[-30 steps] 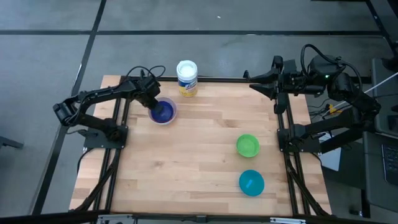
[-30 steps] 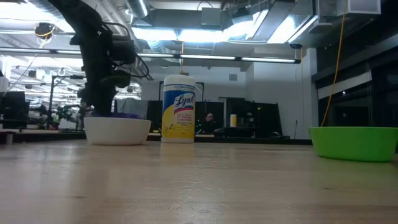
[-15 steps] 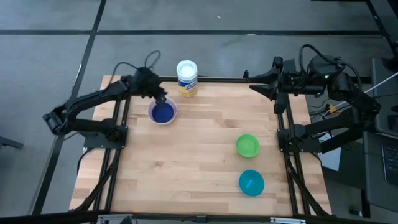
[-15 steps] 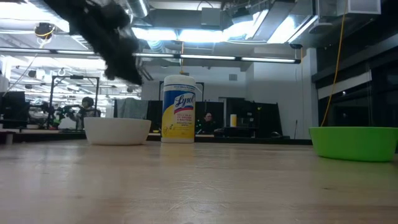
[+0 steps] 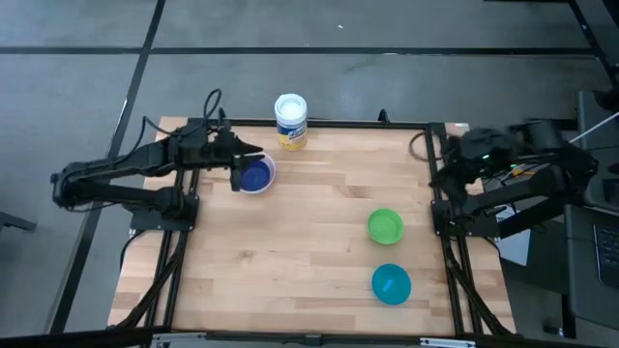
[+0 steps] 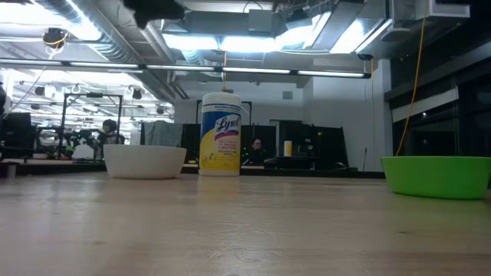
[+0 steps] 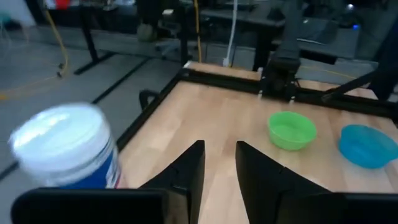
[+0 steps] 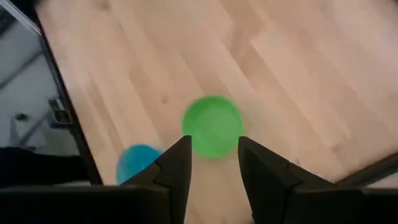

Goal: Nest bowls inside each other
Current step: Stack the green bowl on the blue bowl

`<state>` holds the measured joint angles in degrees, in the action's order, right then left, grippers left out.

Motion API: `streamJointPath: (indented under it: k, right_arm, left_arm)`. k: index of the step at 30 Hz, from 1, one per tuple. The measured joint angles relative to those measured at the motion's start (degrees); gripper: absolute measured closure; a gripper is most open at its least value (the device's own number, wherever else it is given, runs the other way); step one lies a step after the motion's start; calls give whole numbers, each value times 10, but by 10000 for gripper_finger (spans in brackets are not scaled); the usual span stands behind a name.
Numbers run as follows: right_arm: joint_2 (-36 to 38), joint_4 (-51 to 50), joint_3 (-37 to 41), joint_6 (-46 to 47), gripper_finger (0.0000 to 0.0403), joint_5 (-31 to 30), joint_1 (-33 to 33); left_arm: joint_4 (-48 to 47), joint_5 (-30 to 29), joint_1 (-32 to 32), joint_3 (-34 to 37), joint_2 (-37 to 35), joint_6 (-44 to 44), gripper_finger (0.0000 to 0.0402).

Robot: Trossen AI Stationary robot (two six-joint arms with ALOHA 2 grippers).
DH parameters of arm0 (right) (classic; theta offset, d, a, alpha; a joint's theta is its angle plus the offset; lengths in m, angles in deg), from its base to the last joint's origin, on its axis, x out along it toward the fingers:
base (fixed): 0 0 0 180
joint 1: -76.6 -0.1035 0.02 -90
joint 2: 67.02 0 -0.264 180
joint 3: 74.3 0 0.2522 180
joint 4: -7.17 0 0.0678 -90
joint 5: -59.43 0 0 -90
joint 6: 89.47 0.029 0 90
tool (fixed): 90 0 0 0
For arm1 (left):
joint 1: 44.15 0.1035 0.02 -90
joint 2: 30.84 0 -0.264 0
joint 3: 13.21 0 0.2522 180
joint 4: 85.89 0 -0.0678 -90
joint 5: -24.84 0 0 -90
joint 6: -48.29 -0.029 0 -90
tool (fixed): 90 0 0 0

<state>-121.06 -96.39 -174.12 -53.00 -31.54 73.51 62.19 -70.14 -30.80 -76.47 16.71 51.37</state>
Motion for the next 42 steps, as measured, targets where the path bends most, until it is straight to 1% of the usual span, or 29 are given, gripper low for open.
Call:
streamJointPath:
  k: [3, 5, 10, 14, 18, 23, 27, 32, 36, 42]
  right_arm:
    - [-2, 8, 96, -14, 266, 9, 0]
    - [-2, 42, 169, -28, 262, 21, 0]
    - [19, 213, 334, -25, 242, 92, 0]
    - [27, 317, 432, 6, 226, 109, 5]
    - [21, 381, 501, 38, 216, 111, 20]
    - [15, 424, 539, 56, 223, 103, 36]
    - [10, 437, 549, 59, 237, 83, 53]
    - [-9, 437, 549, 34, 244, 78, 75]
    - [-31, 439, 549, 14, 241, 80, 89]
    - [-68, 445, 549, -4, 224, 95, 90]
  left_arm:
    - [-3, -21, -40, -38, 46, -15, 313]
    - [-5, -29, -61, -71, 84, -19, 309]
    - [-31, -29, -89, -155, 152, -39, 304]
    - [-52, -31, -100, -211, 178, -53, 306]
    - [-68, -31, -104, -252, 191, -58, 306]
    - [-88, -31, -104, -298, 202, -64, 306]
    - [-91, -31, -104, -322, 211, -64, 304]
    - [-103, -31, -104, -348, 227, -69, 307]
    - [-107, -30, -104, -353, 235, -69, 308]
    - [-111, -30, -104, -353, 235, -61, 309]
